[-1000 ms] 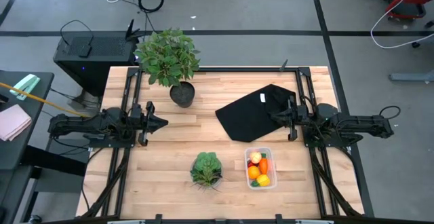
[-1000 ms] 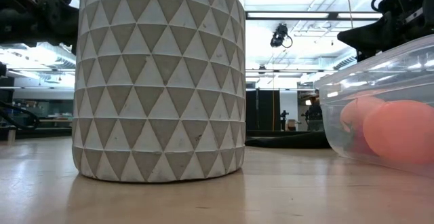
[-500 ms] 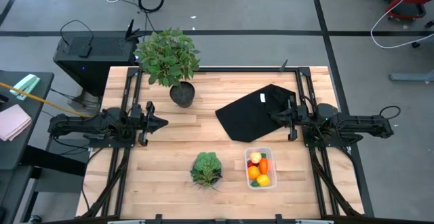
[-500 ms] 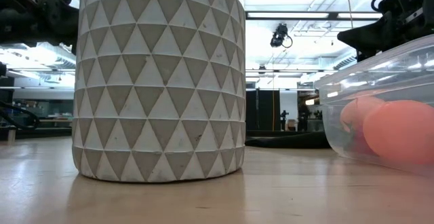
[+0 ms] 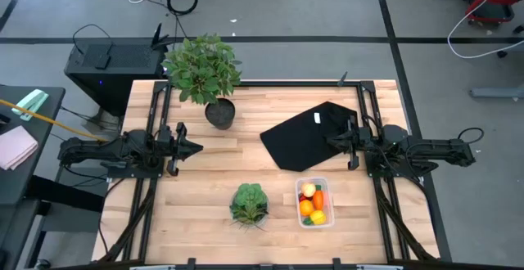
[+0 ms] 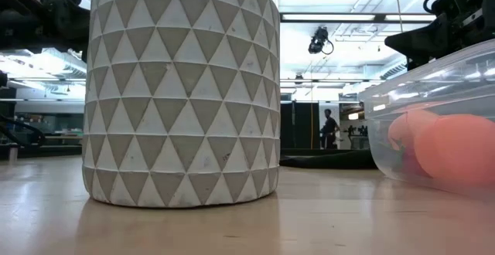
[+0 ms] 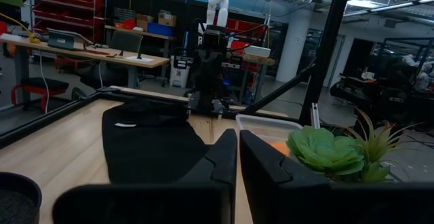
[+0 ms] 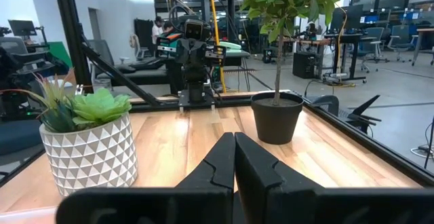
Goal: Pick and placing Produce into tupperware
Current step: Return to Home Position
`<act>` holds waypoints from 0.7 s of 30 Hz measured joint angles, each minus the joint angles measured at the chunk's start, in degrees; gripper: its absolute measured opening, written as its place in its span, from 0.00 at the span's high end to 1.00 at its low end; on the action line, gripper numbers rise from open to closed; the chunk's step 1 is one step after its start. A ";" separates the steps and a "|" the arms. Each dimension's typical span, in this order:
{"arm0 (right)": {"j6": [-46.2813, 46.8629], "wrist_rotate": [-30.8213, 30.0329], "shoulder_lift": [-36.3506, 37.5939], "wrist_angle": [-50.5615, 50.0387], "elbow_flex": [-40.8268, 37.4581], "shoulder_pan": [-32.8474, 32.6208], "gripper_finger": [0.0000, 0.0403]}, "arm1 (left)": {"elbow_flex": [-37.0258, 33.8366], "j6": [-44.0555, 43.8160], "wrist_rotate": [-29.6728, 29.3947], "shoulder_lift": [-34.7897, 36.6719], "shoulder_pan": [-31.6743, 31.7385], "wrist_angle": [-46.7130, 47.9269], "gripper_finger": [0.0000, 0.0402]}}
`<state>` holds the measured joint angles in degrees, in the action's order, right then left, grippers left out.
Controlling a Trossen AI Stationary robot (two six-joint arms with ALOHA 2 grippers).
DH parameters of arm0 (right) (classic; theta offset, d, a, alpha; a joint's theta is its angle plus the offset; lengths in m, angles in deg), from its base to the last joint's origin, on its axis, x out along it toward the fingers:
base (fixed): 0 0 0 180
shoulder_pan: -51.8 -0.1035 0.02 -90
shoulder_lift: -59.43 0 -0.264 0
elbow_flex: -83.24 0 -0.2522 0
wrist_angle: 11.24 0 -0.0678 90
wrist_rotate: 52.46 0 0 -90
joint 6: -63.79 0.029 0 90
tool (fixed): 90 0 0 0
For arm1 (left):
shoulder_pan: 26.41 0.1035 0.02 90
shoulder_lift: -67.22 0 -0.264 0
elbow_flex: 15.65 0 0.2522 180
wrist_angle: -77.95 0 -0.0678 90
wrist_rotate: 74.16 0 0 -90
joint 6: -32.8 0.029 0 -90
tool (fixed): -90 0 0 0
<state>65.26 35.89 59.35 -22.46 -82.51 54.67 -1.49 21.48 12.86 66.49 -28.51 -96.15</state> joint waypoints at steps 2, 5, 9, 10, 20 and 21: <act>0.00 0.00 0.02 0.00 0.00 0.00 0.96 | 0.00 0.04 0.00 0.00 0.01 0.00 0.94; 0.00 -0.01 0.00 0.00 0.00 0.00 0.96 | 0.00 0.01 0.00 0.00 0.01 0.00 0.93; 0.00 0.00 0.01 0.00 0.00 0.00 0.96 | 0.00 0.00 0.00 0.00 0.00 0.00 0.91; 0.00 0.00 0.00 0.00 0.00 0.00 0.96 | 0.00 0.04 -0.02 -0.02 0.01 0.00 0.91; 0.00 0.00 0.00 0.00 0.00 0.00 0.96 | 0.00 0.00 0.00 0.00 0.01 0.01 0.94; 0.00 0.00 0.00 0.00 0.00 0.00 0.96 | 0.00 0.01 0.00 -0.01 0.01 0.00 0.94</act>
<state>65.26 35.89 59.35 -22.46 -82.51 54.67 -1.49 21.50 12.86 66.48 -28.49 -96.15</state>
